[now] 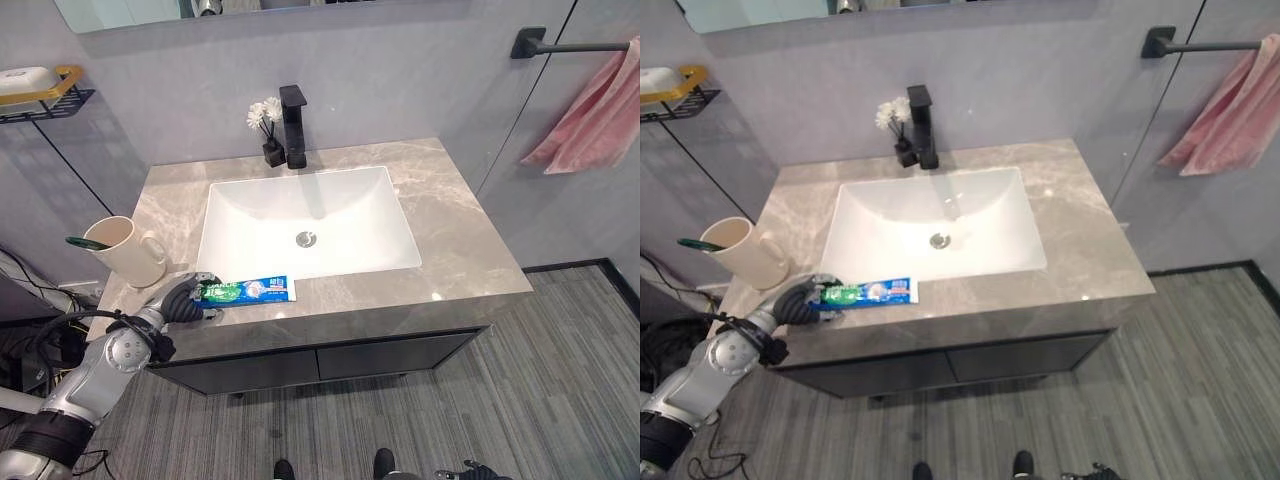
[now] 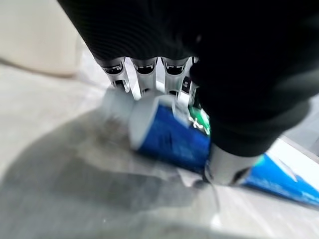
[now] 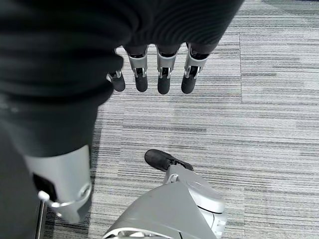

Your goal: Put brush and paste in cup on sink, flatten towel.

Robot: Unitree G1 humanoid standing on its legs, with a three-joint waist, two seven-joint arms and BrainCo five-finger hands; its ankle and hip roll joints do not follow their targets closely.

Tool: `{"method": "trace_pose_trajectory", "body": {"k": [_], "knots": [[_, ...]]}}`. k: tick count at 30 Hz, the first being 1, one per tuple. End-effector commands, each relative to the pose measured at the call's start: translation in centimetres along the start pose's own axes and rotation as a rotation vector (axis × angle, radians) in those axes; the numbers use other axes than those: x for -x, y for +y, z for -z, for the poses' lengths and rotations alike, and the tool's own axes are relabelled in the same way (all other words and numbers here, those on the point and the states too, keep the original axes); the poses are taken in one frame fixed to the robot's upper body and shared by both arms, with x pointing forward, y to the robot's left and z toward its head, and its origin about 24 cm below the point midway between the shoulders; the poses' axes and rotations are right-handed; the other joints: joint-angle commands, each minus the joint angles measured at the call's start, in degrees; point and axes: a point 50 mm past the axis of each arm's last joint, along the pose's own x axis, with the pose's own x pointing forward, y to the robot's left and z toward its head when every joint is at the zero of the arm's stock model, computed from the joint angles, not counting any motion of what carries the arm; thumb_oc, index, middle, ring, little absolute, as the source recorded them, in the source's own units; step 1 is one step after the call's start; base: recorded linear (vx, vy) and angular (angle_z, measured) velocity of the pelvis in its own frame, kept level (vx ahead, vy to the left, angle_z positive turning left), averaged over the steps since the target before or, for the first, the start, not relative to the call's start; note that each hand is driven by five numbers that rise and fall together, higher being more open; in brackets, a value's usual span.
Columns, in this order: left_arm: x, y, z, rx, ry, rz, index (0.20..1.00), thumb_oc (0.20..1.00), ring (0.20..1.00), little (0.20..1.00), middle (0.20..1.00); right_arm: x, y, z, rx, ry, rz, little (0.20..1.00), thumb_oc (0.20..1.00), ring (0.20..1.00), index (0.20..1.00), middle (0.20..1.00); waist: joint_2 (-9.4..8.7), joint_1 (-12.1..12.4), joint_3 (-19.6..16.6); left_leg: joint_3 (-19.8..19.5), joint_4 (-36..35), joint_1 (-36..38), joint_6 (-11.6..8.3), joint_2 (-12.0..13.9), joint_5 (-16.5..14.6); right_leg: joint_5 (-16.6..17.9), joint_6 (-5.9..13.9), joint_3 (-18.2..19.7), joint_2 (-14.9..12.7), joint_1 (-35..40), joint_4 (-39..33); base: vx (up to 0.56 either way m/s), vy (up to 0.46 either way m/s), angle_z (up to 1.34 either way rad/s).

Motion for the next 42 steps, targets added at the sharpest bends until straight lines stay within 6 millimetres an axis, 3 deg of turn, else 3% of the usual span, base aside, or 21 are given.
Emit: {"method": "trace_pose_trajectory", "body": {"k": [1,6,14,21,24,28,29,30,32,34,37,39,41,42], "knots": [[-0.5,0.2,-1.1,-0.011,-0.062,0.015,0.2,0.2,0.2,0.2,0.2,-0.2,0.9,-2.4,0.024,-0.05,-0.021,1.0,1.0,1.0,1.0,1.0,-2.83,-0.8,1.1,1.0,0.4,0.1,-0.88,1.6,0.5,2.1,3.06,4.3,-3.2,1.2,0.0,0.0,0.0,0.0],[-0.4,-0.3,-1.1,-0.04,-0.069,0.028,0.2,0.2,0.2,0.2,0.2,-0.2,1.1,-2.2,0.019,-0.048,-0.022,1.0,1.0,1.0,1.0,1.0,-3.02,-0.9,0.9,1.2,0.4,0.4,-1.0,1.8,0.3,2.0,3.02,4.4,-3.1,1.5,-0.1,0.01,-0.009,-0.07],[-0.3,-2.7,-1.1,-0.042,-0.076,0.082,0.2,0.2,0.2,0.2,0.2,-0.2,1.2,-1.4,0.01,-0.027,-0.021,1.0,1.0,1.0,1.0,1.0,-3.39,-0.9,0.1,1.7,0.4,1.5,-1.19,2.2,0.0,1.6,2.94,4.8,-2.8,2.0,-0.1,0.0,-0.005,-0.02],[-0.6,-2.1,-1.8,-0.09,-0.104,0.033,0.2,0.2,0.2,0.2,0.2,-0.2,0.2,-1.1,-0.116,-0.009,0.02,1.0,1.0,1.0,1.0,1.0,-3.4,-0.9,-1.1,1.7,0.4,2.2,-1.27,2.4,-0.3,1.3,2.83,4.7,-2.7,2.9,-0.1,0.0,0.0,0.0],[-0.8,0.4,-3.1,-0.199,-0.164,-0.169,0.2,0.2,0.2,0.2,0.2,-0.2,-0.8,-1.8,-0.282,-0.034,0.065,1.0,1.0,1.0,1.0,1.0,-3.76,-0.6,-2.1,1.6,0.4,3.0,-1.38,2.6,-0.6,0.9,2.71,4.7,-2.5,3.9,-0.1,0.0,0.0,0.0],[-0.6,1.6,-3.6,-0.258,-0.193,-0.286,0.2,0.2,0.2,0.2,0.2,-0.1,-1.6,-2.3,-0.358,-0.063,0.095,1.0,1.0,1.0,1.0,1.0,-4.03,-0.5,-2.6,1.5,0.4,3.4,-1.47,2.7,-0.8,0.7,2.62,4.7,-2.4,4.3,-0.1,0.0,0.0,0.0],[-0.3,3.7,-4.9,-0.321,-0.252,-0.438,0.2,0.2,0.2,0.2,0.2,0.0,-2.8,-2.9,-0.466,-0.113,0.127,1.0,1.0,1.0,1.0,1.0,-4.32,-0.6,-3.1,1.5,0.4,3.4,-1.64,2.7,-0.9,0.5,2.55,4.7,-2.3,4.5,-0.1,0.0,0.0,0.0],[-0.2,3.7,-4.9,-0.321,-0.251,-0.439,0.2,0.2,0.2,0.2,0.2,0.0,-2.8,-3.0,-0.466,-0.113,0.127,1.0,1.0,1.0,1.0,1.0,-4.29,-0.6,-3.1,1.5,0.4,3.5,-1.65,2.7,-0.9,0.5,2.54,4.7,-2.3,4.6,-0.1,0.0,0.0,0.0],[0.1,5.5,-5.4,-0.355,-0.266,-0.555,0.2,0.2,0.2,0.2,0.2,0.3,-5.3,-3.6,-0.563,-0.17,0.198,1.0,1.0,1.0,1.0,1.0,-4.58,-0.9,-3.5,1.5,0.4,3.6,-1.84,2.7,-0.9,0.3,2.48,4.7,-2.2,4.8,-0.1,0.0,0.0,0.0],[0.9,8.8,-7.3,-0.385,-0.342,-0.73,0.2,0.2,0.2,0.2,0.2,1.7,-10.8,-5.2,-0.77,-0.305,0.345,1.0,1.0,1.0,1.0,1.0,-4.82,-1.6,-4.4,1.6,0.4,3.9,-2.09,3.0,-1.0,0.2,2.4,4.7,-2.0,5.1,0.1,-0.05,-0.026,0.0],[1.6,10.7,-8.4,-0.403,-0.375,-0.83,0.2,0.2,0.2,0.2,0.2,3.0,-13.4,-7.1,-1.016,-0.47,0.37,1.0,1.0,1.0,1.0,1.0,-4.7,-2.0,-4.5,1.7,0.4,4.0,-2.19,3.1,-0.9,0.2,2.41,4.9,-1.9,5.1,0.2,0.0,0.0,0.0],[2.1,11.7,-8.6,-0.414,-0.366,-0.89,0.2,0.2,0.2,0.2,0.2,4.9,-15.4,-9.6,-1.034,-0.629,0.416,1.0,1.0,1.0,1.0,1.0,-4.63,-2.4,-4.8,1.9,0.4,4.0,-2.22,3.1,-1.0,0.3,2.42,5.1,-2.0,5.1,0.2,-0.02,0.005,-0.01],[3.5,13.6,-10.2,-0.393,-0.407,-1.035,0.2,0.2,0.2,0.2,0.2,11.7,-16.4,-16.3,-1.134,-1.069,0.441,1.0,1.0,1.0,1.0,1.0,-3.98,-3.2,-5.0,2.0,0.4,4.2,-1.96,3.2,-0.7,0.5,2.3,5.4,-2.1,4.8,0.5,-0.04,0.017,-0.04],[3.9,14.2,-10.9,-0.379,-0.436,-1.089,0.2,0.2,0.2,0.2,0.2,13.2,-15.8,-17.8,-1.143,-1.185,0.361,1.0,1.0,1.0,1.0,1.0,-3.96,-3.4,-5.2,2.0,0.4,4.3,-1.9,3.2,-0.6,0.5,2.23,5.5,-2.1,4.8,0.7,0.01,0.01,-0.03]]}}
